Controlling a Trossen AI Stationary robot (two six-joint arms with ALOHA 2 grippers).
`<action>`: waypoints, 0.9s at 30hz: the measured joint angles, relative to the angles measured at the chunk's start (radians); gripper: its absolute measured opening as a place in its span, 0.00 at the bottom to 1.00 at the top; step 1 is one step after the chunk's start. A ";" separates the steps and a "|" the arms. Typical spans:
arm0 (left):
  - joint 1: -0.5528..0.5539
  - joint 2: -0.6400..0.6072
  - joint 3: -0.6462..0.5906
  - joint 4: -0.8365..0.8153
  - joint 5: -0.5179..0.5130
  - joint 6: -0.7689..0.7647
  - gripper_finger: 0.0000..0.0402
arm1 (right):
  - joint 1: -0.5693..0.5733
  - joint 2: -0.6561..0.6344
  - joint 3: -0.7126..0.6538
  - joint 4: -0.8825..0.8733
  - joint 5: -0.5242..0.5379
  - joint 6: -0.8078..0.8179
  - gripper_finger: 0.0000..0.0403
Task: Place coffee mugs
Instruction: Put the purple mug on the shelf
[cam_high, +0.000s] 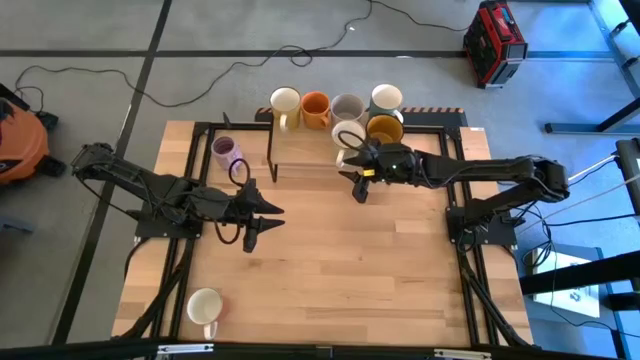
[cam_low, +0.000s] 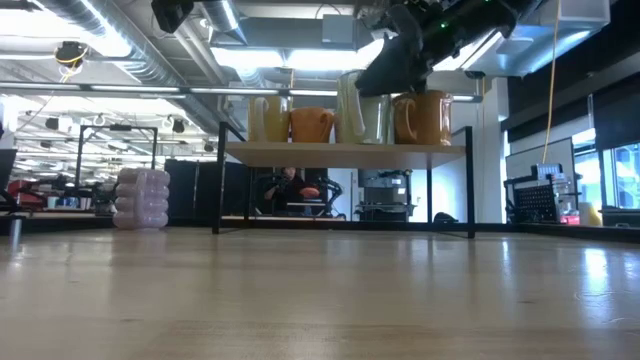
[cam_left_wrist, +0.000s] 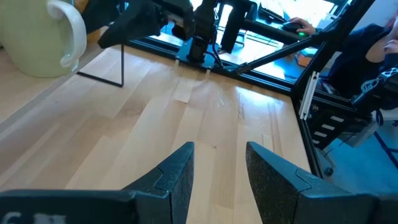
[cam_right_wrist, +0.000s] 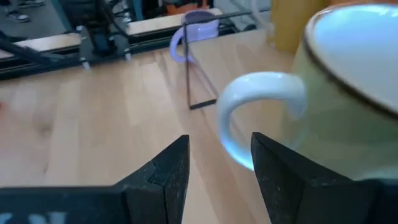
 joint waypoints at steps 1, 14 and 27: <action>0.000 0.000 0.000 0.000 0.000 0.000 0.35 | 0.000 -0.009 0.000 -0.013 -0.009 0.007 0.40; 0.000 0.000 0.000 0.006 0.000 0.000 0.35 | 0.002 -0.156 0.000 -0.208 -0.079 0.059 0.40; 0.016 0.000 0.000 0.007 -0.027 0.000 0.35 | 0.270 -0.187 0.000 -0.247 -0.074 0.199 0.40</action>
